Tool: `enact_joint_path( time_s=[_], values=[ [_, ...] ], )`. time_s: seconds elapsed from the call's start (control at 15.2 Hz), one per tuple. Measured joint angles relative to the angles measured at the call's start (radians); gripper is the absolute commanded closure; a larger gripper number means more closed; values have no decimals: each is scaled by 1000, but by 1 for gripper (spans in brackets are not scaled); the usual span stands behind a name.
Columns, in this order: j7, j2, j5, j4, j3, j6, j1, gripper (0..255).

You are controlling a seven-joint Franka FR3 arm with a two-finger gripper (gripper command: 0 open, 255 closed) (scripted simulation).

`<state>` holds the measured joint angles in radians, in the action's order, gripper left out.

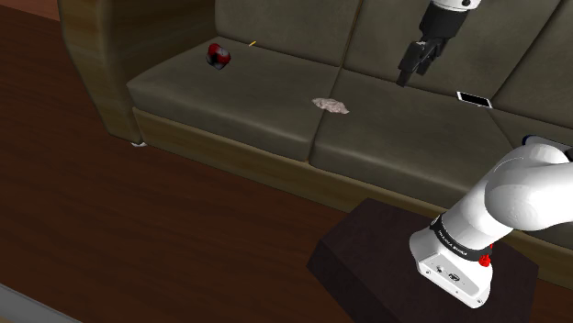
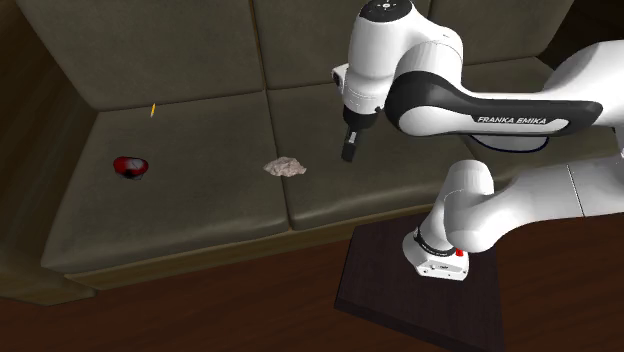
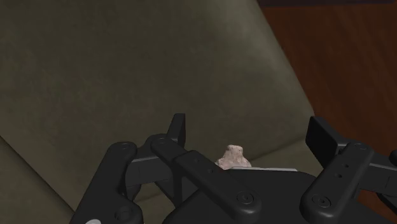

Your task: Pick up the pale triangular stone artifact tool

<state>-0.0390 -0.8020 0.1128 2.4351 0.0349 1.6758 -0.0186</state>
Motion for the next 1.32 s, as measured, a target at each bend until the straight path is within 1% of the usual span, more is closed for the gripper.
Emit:
enact_joint_path(
  time_s=[0.13, 0.33, 0.73, 0.92, 1.06, 1.19, 1.32],
  values=[
    [-2, 12, -1, 3, 1, 13, 1, 0],
    [-3, 98, 0, 4, -6, 93, -2, 0],
    [7, 315, 6, -27, -28, 266, -9, 0],
    [17, 430, 7, -61, -40, 340, -14, 0],
    [23, 504, 6, -86, -46, 385, -16, 0],
    [27, 597, 3, -133, -50, 427, -17, 0],
    [26, 650, 0, -152, -50, 456, -15, 0]
  ],
)
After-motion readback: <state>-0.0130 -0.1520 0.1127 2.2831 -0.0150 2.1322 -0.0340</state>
